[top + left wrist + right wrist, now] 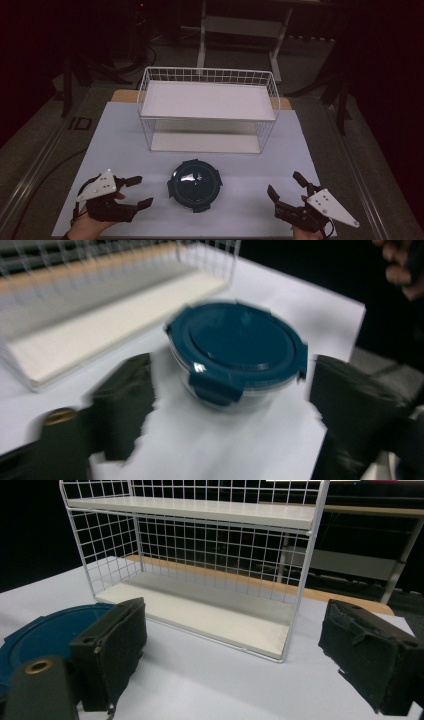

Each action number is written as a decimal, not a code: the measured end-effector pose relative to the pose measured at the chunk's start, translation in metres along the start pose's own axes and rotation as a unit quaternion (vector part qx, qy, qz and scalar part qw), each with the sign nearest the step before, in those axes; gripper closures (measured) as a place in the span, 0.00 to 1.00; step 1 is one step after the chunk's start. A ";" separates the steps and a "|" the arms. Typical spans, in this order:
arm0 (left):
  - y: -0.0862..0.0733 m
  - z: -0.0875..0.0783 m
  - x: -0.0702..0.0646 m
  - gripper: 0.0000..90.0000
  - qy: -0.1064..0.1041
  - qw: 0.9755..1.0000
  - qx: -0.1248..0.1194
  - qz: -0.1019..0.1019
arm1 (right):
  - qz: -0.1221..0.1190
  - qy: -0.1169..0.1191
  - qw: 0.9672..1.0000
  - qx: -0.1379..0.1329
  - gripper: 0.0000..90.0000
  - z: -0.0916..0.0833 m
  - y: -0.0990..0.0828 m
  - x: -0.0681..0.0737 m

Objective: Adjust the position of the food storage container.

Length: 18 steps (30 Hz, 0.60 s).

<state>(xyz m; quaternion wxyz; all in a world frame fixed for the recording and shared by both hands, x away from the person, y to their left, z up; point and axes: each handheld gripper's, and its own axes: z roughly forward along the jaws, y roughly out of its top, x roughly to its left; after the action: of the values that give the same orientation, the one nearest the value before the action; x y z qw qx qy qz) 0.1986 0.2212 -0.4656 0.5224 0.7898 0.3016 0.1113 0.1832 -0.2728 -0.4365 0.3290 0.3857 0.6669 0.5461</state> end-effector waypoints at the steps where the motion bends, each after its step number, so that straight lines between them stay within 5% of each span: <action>1: -0.001 0.005 0.001 0.41 -0.006 1.000 0.011 0.001 | 0.000 0.000 1.000 -0.001 0.13 0.000 0.000 0.000; 6: -0.005 0.023 0.006 0.75 -0.016 0.998 0.063 0.013 | 0.000 -0.001 1.000 -0.003 0.13 -0.001 0.000 0.001; 11: -0.013 0.045 0.008 0.94 -0.014 0.993 0.113 0.018 | 0.003 0.003 1.000 0.001 0.13 0.001 -0.002 0.000; 18: -0.012 0.060 0.010 0.99 -0.004 0.992 0.123 0.014 | 0.005 0.005 1.000 0.003 0.13 0.001 -0.002 0.000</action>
<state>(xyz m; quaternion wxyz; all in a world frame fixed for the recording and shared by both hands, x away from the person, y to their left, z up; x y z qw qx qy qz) 0.2320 0.1850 -0.5039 0.4211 0.8525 0.2999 0.0771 0.1838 -0.2724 -0.4385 0.3220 0.3872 0.6681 0.5477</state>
